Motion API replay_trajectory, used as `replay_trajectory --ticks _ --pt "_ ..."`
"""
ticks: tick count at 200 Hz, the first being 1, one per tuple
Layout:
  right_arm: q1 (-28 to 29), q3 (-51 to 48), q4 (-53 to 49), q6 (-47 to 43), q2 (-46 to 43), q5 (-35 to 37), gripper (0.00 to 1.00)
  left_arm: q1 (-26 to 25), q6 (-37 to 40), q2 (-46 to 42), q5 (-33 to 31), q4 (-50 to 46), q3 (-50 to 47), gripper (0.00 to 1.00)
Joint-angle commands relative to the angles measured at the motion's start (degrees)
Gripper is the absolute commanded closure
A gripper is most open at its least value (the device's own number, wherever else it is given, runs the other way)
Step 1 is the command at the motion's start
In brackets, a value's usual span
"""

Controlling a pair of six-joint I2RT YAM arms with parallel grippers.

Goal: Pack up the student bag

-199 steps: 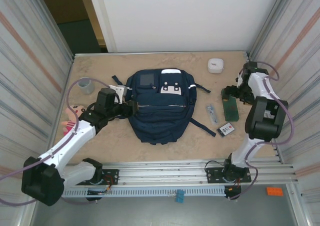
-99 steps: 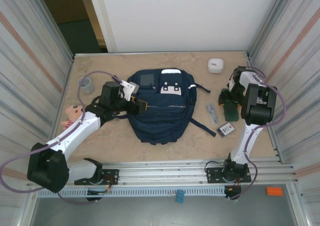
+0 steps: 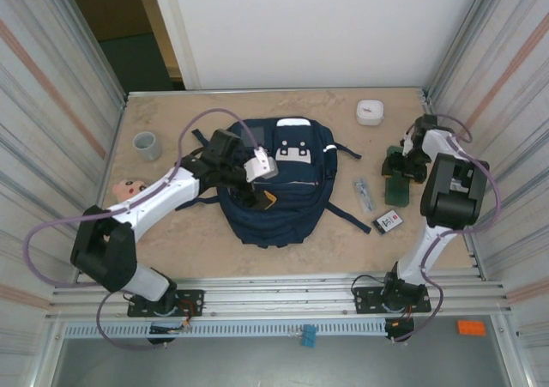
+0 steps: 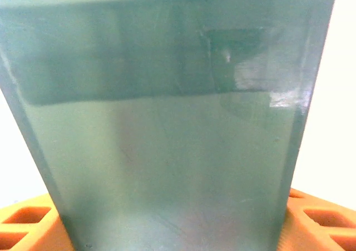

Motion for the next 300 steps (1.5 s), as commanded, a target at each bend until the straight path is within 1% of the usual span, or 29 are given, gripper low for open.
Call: replay_trajectory --ticks 1,26,43,57,66,71,88,101,123,139,150,161,189,192,202,219,230,235,261,275,287,300 --pt "0.16 -1.91 5.34 3.26 -9.10 -7.52 0.37 -0.29 5.36 3.20 -3.99 1.13 1.92 0.14" --pt "0.16 -4.40 6.99 4.89 -14.58 -11.73 0.37 -0.35 6.49 5.75 1.76 -1.01 4.81 0.12" --pt "0.35 -5.51 6.81 5.13 -16.96 -14.12 0.37 -0.71 6.56 5.80 3.18 -2.44 5.44 0.11" --pt "0.67 -6.33 6.52 5.17 -18.81 -15.13 0.37 -1.12 6.27 4.17 4.90 -3.11 5.02 0.11" --pt "1.09 -6.90 6.60 5.20 -19.94 -15.38 0.37 -1.89 6.46 2.84 4.77 -3.16 4.19 0.11" --pt "1.33 -7.29 6.61 5.23 -20.61 -15.43 0.37 -2.52 6.92 2.12 3.97 -3.16 3.67 0.11" --pt "2.29 -8.10 6.78 5.30 -22.39 -15.65 0.37 -5.88 8.93 0.27 -2.01 -2.96 0.97 0.10" --pt "3.07 -8.41 7.12 5.66 -23.53 -15.91 0.37 -7.64 8.38 -0.31 -6.15 -0.69 -1.36 0.09" --pt "4.34 -9.16 8.24 6.24 -25.37 -15.78 0.37 -8.18 6.19 0.29 -10.14 3.78 -3.61 0.08" --pt "5.05 -9.76 9.08 6.30 -26.83 -15.89 0.37 -8.20 5.34 2.14 -13.60 5.26 -3.15 0.09" --pt "5.42 -10.47 9.83 6.57 -27.97 -16.24 0.37 -8.23 5.34 3.35 -16.03 5.68 -2.32 0.15" --pt "5.75 -11.07 10.46 6.59 -29.25 -16.80 0.37 -8.08 4.48 3.72 -16.82 5.63 -0.92 0.21" --pt "6.74 -13.27 12.57 5.44 -33.44 -17.23 0.38 -6.48 0.79 0.21 -13.75 8.88 0.04 0.54" --pt "6.85 -13.59 12.86 5.23 -33.91 -17.39 0.39 -6.36 0.80 -0.25 -13.62 9.10 -0.04 0.56" --pt "7.17 -14.60 13.92 4.69 -35.77 -18.18 0.41 -6.20 0.75 -1.64 -14.40 9.48 0.03 0.66" --pt "8.32 -15.36 14.54 2.19 -38.72 -19.95 0.42 -5.69 0.14 -4.10 -15.69 9.09 0.59 0.88" --pt "10.33 -15.62 13.98 -0.86 -40.88 -20.11 0.42 -5.57 -0.14 -5.69 -16.79 8.38 1.15 0.98" --pt "11.53 -15.77 13.70 -2.67 -41.87 -20.02 0.42 -5.61 -0.41 -6.37 -16.93 7.78 1.51 1.00" --pt "21.36 -16.56 11.10 -13.43 -47.60 -18.33 0.43 -5.63 -4.12 -9.31 -15.04 3.46 4.87 1.00" --pt "26.92 -18.03 11.18 -16.89 -50.23 -18.57 0.44 -5.72 -7.51 -10.73 -14.14 2.41 6.22 1.00" --pt "31.66 -19.36 10.71 -20.03 -54.31 -18.31 0.45 -5.84 -9.57 -11.87 -13.23 2.35 6.75 1.00" --pt "36.70 -20.94 11.11 -21.80 -57.50 -15.20 0.45 -5.81 -11.38 -12.62 -13.45 2.70 7.32 1.00"
